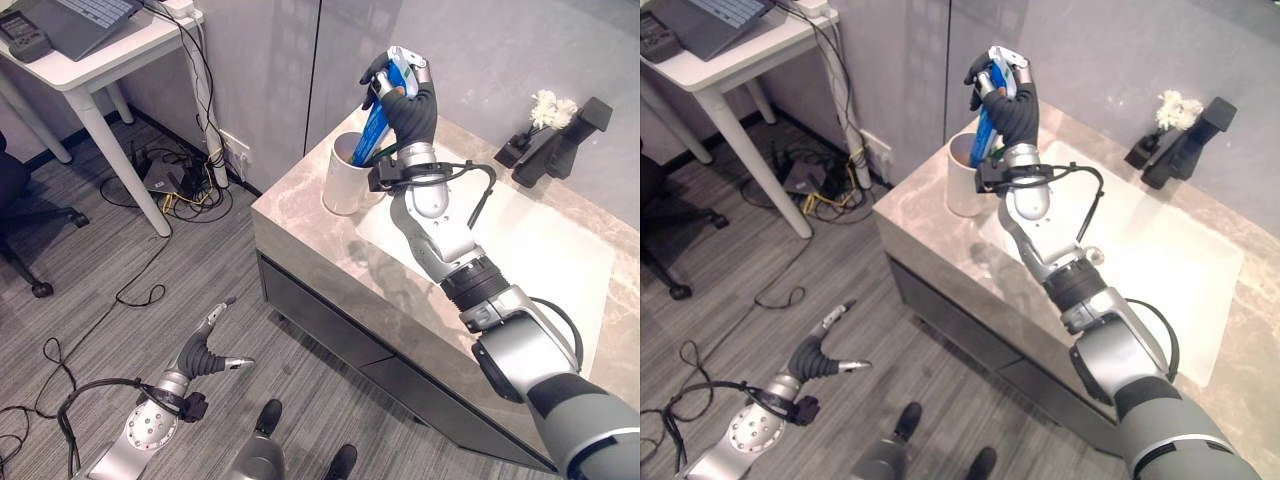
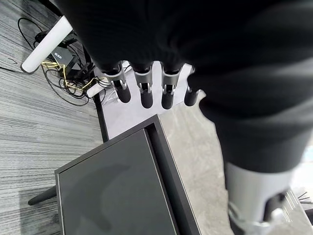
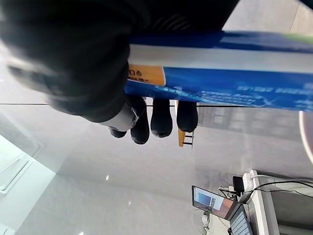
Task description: Put brush and paste in cup on sink, flatten towel.
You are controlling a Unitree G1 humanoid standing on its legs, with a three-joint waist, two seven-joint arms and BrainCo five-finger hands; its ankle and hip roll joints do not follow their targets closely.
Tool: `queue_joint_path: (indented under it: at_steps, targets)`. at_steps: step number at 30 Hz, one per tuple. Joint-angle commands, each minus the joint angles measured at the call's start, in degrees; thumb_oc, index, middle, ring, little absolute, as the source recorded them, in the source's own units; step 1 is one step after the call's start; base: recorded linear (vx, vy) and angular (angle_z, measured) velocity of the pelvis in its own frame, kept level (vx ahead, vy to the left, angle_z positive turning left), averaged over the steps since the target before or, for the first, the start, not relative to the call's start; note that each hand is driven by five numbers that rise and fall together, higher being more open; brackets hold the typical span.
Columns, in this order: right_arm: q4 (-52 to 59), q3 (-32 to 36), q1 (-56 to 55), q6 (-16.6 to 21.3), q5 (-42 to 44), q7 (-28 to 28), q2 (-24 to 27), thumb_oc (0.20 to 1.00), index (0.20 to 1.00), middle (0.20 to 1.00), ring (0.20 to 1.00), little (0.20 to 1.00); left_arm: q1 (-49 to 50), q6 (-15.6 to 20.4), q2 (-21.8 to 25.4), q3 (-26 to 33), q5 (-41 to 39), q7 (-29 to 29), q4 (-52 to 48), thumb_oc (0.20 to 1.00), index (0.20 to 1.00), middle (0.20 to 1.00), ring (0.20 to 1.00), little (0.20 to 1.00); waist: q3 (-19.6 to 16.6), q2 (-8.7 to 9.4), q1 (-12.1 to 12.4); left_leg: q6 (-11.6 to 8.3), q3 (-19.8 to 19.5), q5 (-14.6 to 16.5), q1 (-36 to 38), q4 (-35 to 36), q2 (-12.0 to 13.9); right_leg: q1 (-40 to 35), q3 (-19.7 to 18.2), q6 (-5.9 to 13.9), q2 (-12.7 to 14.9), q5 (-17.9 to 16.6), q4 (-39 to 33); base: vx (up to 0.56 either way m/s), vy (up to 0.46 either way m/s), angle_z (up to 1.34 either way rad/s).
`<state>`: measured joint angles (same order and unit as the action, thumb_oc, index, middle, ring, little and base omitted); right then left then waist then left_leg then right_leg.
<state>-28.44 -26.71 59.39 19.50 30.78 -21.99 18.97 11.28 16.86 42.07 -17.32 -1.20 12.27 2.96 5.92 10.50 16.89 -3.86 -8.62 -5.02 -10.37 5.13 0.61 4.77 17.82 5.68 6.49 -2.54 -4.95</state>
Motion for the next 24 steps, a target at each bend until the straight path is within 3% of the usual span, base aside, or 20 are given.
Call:
queue_joint_path:
  at_steps: [1, 9, 18, 21, 22, 23, 24]
  targets:
    - [-0.90, -0.32, 6.72, 2.35, 0.55, 0.70, 0.76, 1.000, 1.000, 1.000, 1.000, 1.000, 0.49, 2.17, 1.55, -1.35, 0.66, 0.19, -1.33, 1.000, 1.000, 1.000, 1.000, 1.000, -1.91, 2.56, 1.40, 1.20, 1.28, 1.22, -1.27, -0.13, 1.23, 0.03, -2.58, 4.15, 5.86, -4.13, -0.05, 0.00, 0.000, 0.00]
    - [-0.04, -0.02, 7.40, 2.54, -0.98, -0.44, 0.17, 1.000, 1.000, 1.000, 1.000, 1.000, 0.19, 2.07, 1.10, -1.17, 0.57, 0.67, -0.74, 1.000, 1.000, 1.000, 1.000, 1.000, -1.84, 2.47, 1.43, 1.17, 1.51, 1.16, -1.24, -0.13, 1.43, 0.19, -2.96, 4.10, 5.73, -4.24, -0.05, 0.00, 0.000, 0.00]
    - [16.66, 3.31, 3.97, 2.19, -12.11, -4.27, 4.79, 1.000, 1.000, 1.000, 1.000, 1.000, -0.51, 2.14, 0.70, -0.52, 2.92, 2.06, 0.23, 1.000, 1.000, 1.000, 1.000, 1.000, -2.37, 0.69, 0.81, 0.97, 2.39, 1.28, -0.27, -0.13, 1.91, -0.12, -3.74, 3.94, 5.57, -3.95, -0.05, 0.00, -0.012, -0.02]
    - [25.52, 6.88, -0.25, 2.84, -16.98, -5.47, 8.74, 1.000, 1.000, 1.000, 1.000, 1.000, -0.66, 2.84, 0.15, 1.06, 2.07, 2.88, -0.76, 1.000, 1.000, 1.000, 1.000, 1.000, -2.80, -0.59, -0.41, 0.83, 3.12, 1.32, 0.29, -0.13, 2.15, -0.25, -4.18, 3.98, 5.72, -3.85, -0.05, 0.00, -0.021, -0.10]
    - [34.63, 11.28, -6.57, 2.43, -23.70, -6.28, 14.74, 1.000, 1.000, 1.000, 1.000, 1.000, -0.48, 3.32, -0.43, 3.24, 1.57, 3.35, -2.08, 1.000, 1.000, 1.000, 1.000, 1.000, -2.95, -1.57, -1.64, 0.56, 3.63, 1.71, 0.94, -0.13, 2.45, -0.66, -4.43, 4.04, 5.57, -3.38, -0.05, -0.01, -0.003, -0.13]
    - [35.09, 11.51, -6.99, 2.20, -23.82, -6.30, 14.80, 1.000, 1.000, 1.000, 1.000, 1.000, -0.46, 3.27, -0.34, 3.14, 1.56, 3.33, -2.18, 1.000, 1.000, 1.000, 1.000, 1.000, -3.00, -1.50, -1.57, 0.61, 3.59, 1.39, 0.76, -0.13, 2.35, -0.51, -4.40, 4.04, 5.65, -3.63, -0.05, 0.03, 0.013, -0.14]
    - [45.61, 25.41, -22.30, 2.23, -37.57, -10.52, 24.08, 1.000, 1.000, 1.000, 1.000, 1.000, 3.00, 5.05, -2.93, 9.15, -2.22, 2.74, -7.53, 1.000, 1.000, 1.000, 1.000, 1.000, -3.71, -3.06, -4.25, 0.38, 3.90, 2.04, 1.37, -0.13, 2.49, -0.88, -4.47, 4.31, 5.60, -3.07, -0.05, 0.00, 0.022, -0.06]
